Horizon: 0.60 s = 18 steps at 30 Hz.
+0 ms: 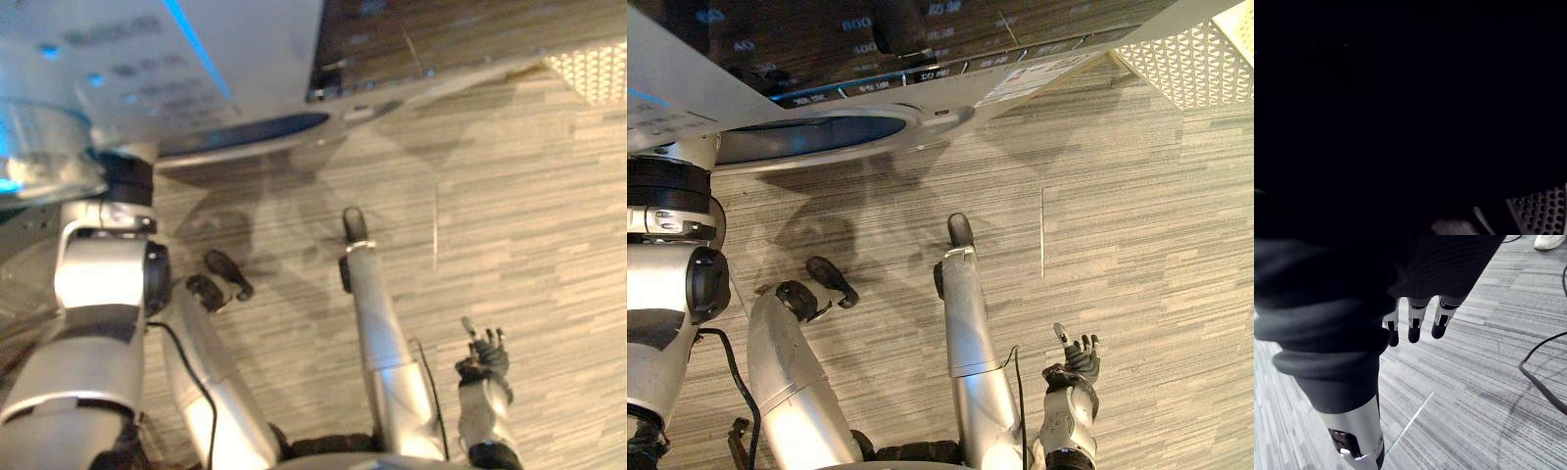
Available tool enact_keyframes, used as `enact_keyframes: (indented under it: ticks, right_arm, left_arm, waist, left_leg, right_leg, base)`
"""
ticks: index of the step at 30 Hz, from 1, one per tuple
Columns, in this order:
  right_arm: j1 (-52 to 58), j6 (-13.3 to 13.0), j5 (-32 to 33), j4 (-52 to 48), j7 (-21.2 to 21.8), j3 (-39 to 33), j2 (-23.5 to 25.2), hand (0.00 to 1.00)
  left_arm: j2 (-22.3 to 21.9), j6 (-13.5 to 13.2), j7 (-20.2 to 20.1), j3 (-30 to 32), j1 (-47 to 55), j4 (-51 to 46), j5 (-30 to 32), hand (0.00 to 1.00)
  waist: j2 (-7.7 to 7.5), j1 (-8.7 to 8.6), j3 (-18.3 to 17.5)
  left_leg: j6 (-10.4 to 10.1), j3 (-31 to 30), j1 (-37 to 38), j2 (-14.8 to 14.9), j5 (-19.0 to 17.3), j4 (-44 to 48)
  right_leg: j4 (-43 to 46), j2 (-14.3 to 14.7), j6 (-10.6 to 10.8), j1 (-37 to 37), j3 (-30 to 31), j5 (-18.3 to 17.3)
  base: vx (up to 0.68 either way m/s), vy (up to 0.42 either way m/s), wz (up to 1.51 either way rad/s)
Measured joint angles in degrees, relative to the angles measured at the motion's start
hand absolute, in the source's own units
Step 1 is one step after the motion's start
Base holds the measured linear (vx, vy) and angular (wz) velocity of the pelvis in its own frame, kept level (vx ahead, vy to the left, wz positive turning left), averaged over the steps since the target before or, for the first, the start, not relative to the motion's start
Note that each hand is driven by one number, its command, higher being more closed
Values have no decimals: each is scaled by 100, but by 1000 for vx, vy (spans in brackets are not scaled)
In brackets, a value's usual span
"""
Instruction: Pick up the laundry basket with both hands and put the clothes into the washing machine.
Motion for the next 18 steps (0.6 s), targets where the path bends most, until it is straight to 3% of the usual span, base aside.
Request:
enact_keyframes:
  ticks: [9,13,14,18]
  right_arm:
    - [118,-6,1,190,2,101,-1,0]
    - [118,14,-1,212,13,186,-1,0]
    - [117,29,-8,162,14,374,-25,0]
    - [114,61,-31,120,9,713,4,0]
  left_arm:
    - [-12,262,-181,367,6,223,883,0]
    - [-117,446,-496,812,71,354,1195,0]
    - [-233,490,-625,1170,314,393,1374,0]
    - [-609,608,-752,1951,1210,388,1578,0]
  waist:
    - [26,-36,2]
    - [88,-57,3]
    - [167,-67,-1]
    - [253,-25,-11]
  left_leg:
    - [1,-57,-45,2,1,30]
    - [3,-43,-11,2,6,-15]
    - [-11,-4,96,9,20,-116]
    - [-68,216,622,44,108,-538]
  right_leg:
    - [14,-6,4,-6,-26,12]
    - [-50,-3,8,22,-25,53]
    - [-210,5,3,127,-20,123]
    - [-726,40,-32,575,-7,312]
  base:
    - [-6,83,0]
    - [2,81,-3]
    - [24,110,-15]
    - [51,58,-13]
